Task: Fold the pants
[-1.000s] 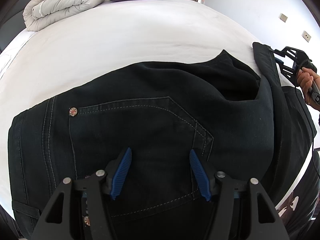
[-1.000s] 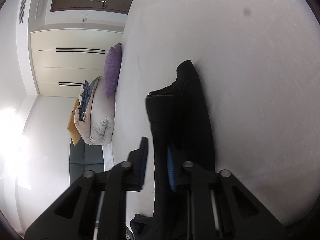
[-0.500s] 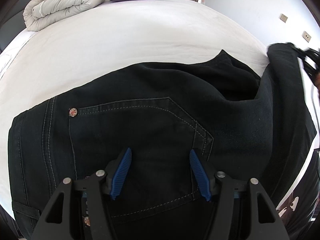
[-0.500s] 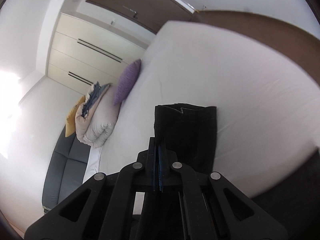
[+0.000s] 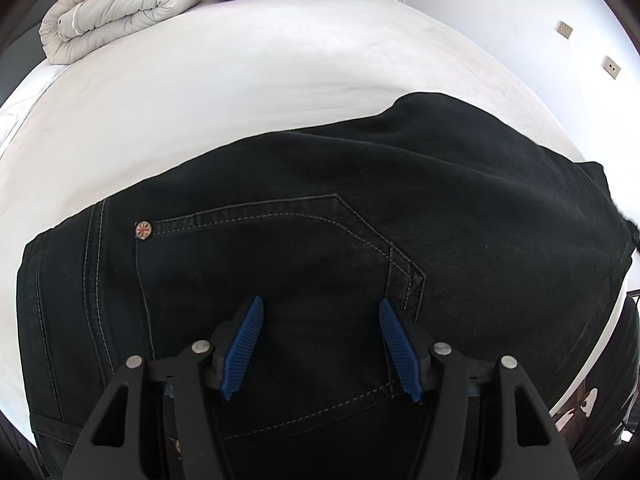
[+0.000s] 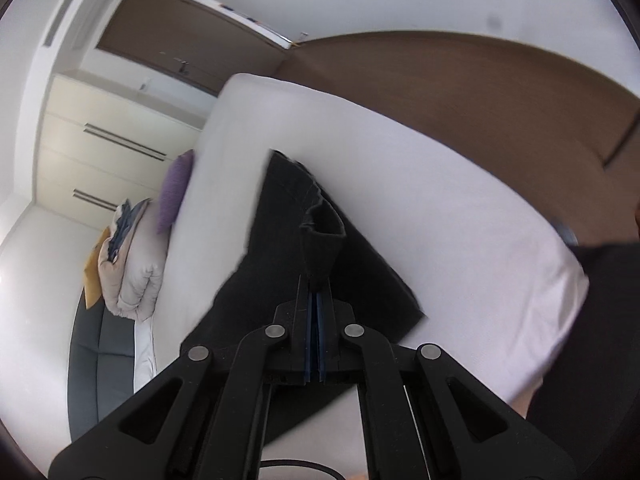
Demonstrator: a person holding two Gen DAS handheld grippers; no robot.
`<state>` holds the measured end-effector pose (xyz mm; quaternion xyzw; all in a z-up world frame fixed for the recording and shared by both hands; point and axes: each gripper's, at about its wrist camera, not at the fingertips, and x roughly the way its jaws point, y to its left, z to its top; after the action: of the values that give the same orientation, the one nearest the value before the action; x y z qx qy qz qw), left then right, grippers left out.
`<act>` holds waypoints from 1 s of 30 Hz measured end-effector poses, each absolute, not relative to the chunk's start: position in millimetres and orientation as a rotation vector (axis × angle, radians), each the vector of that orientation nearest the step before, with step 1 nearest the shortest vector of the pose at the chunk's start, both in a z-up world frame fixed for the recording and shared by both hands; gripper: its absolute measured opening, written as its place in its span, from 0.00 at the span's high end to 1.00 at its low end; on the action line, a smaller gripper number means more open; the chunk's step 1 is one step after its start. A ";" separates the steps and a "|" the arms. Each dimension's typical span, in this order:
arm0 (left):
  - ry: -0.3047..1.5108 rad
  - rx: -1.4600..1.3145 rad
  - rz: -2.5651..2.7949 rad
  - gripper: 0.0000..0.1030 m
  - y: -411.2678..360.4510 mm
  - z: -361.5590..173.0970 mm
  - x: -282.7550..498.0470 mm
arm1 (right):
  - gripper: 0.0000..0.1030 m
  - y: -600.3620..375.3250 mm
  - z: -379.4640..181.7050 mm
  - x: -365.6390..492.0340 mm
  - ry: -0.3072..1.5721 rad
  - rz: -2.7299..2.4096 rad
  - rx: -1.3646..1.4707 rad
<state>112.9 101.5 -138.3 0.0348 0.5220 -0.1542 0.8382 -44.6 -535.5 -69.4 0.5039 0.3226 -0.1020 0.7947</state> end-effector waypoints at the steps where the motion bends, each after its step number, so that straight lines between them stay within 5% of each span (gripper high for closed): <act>1: 1.106 0.075 -0.326 0.38 101.3 -137.6 113.1 | 0.99 -534.1 -74.8 -48.1 0.700 -0.225 1.097; 22: 1.107 0.104 -0.342 0.38 105.9 -136.4 104.0 | 0.97 -560.5 -107.5 -88.4 0.715 -0.227 1.159; 30: 1.090 0.084 -0.346 0.38 109.0 -137.4 101.9 | 0.93 -573.1 -72.4 -122.2 0.681 -0.380 1.092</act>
<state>101.8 109.0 -137.4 0.0396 0.5155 -0.1635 0.8402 -122.2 -573.1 -72.4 0.5061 0.3156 -0.1762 0.7831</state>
